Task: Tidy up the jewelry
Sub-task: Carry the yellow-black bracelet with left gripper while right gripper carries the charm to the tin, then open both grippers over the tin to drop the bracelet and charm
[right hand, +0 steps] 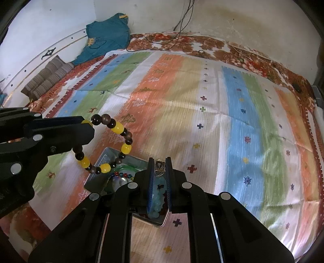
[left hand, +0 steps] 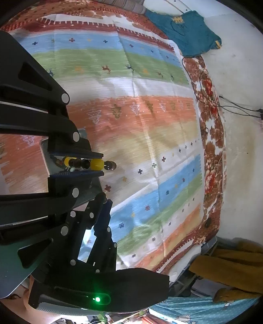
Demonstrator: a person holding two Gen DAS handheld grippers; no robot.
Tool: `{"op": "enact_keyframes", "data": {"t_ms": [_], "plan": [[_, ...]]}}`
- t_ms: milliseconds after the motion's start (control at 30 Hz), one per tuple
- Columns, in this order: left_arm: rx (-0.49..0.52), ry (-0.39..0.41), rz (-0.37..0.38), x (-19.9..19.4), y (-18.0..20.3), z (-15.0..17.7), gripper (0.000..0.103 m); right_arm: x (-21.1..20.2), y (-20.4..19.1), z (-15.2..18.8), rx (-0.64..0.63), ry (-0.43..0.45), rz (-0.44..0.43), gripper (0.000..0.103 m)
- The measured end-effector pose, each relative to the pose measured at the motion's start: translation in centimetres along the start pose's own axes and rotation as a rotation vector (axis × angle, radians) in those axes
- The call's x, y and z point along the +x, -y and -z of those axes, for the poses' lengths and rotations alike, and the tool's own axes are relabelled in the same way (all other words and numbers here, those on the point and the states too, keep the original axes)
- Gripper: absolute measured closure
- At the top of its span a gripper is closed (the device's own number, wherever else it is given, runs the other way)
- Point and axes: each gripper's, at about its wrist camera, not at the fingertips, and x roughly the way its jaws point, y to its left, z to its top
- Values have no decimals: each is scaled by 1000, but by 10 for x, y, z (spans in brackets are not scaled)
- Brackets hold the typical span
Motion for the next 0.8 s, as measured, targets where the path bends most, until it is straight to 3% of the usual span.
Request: {"op": "enact_keyframes", "data": {"t_ms": [200, 267, 400, 533, 800], "plan": [[-44, -29, -17, 2, -9, 10, 88, -3, -2, 5, 7, -2, -15, 90], [-51, -37, -34, 1, -12, 14, 81, -5, -1, 7, 10, 2, -7, 69], [-58, -35, -44, -5, -15, 23, 72, -11, 1, 11, 16, 9, -1, 66], [-48, -29, -42, -11, -12, 31, 54, -23, 1, 17, 15, 34, 7, 57], [-46, -22, -39, -20, -8, 44, 36, -44, 3, 29, 20, 72, -2, 41]]}}
